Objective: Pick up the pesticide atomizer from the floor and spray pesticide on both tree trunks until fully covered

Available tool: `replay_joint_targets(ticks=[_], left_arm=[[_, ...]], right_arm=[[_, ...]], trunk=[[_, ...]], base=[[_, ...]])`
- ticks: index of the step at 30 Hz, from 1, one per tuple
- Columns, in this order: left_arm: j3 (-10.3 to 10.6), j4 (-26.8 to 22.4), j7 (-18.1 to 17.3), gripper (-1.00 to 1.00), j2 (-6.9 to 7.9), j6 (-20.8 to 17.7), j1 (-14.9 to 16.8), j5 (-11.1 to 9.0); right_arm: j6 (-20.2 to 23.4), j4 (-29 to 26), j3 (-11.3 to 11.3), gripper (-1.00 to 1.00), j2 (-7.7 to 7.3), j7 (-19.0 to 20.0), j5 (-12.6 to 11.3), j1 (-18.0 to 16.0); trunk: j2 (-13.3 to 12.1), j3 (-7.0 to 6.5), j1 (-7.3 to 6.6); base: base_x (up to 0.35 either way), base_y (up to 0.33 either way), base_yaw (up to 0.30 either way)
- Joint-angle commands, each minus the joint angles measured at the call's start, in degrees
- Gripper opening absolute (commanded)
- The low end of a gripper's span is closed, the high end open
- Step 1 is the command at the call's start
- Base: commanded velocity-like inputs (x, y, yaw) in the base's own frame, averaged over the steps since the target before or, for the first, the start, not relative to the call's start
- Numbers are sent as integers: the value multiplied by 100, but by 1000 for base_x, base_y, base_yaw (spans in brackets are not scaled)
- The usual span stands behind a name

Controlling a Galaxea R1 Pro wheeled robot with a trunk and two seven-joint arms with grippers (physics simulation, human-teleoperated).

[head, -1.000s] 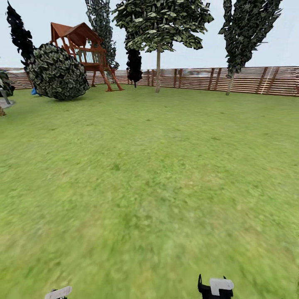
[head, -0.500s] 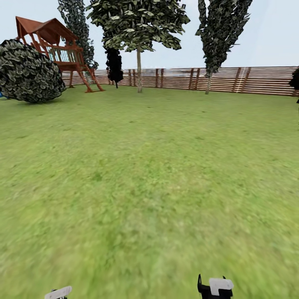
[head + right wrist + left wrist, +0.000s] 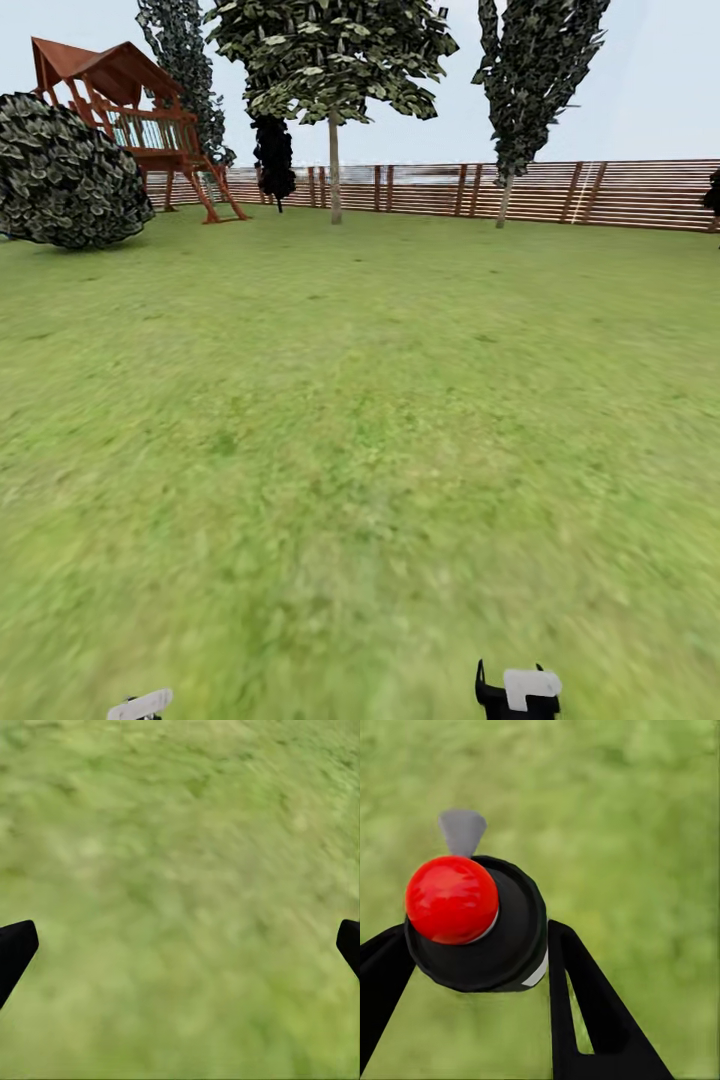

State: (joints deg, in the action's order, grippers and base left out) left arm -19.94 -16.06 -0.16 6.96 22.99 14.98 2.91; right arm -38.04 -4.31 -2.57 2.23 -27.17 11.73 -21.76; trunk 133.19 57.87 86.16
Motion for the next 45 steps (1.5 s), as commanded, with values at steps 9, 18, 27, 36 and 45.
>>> replay_joint_targets(ticks=[9,18,27,36,45], left_arm=[[-30,0,6,-100,6,21,4,16],[-36,-35,-7,-100,20,12,4,9],[-29,-13,-54,-100,5,12,4,6],[-30,6,-57,-100,7,21,4,17],[-28,8,-55,-100,1,21,4,25]], right_arm=[[8,9,-24,100,6,-61,31,-3],[8,1,-24,100,6,-61,31,-4],[8,9,-18,100,0,-61,29,-2],[8,9,-19,100,10,-61,22,-3],[14,27,-15,100,13,-61,22,-1]], trunk=[[2,5,2],[2,5,2],[2,5,2],[2,5,2],[2,5,2]], base=[[339,0,222],[339,0,34],[339,0,0],[339,0,0],[339,0,0]])
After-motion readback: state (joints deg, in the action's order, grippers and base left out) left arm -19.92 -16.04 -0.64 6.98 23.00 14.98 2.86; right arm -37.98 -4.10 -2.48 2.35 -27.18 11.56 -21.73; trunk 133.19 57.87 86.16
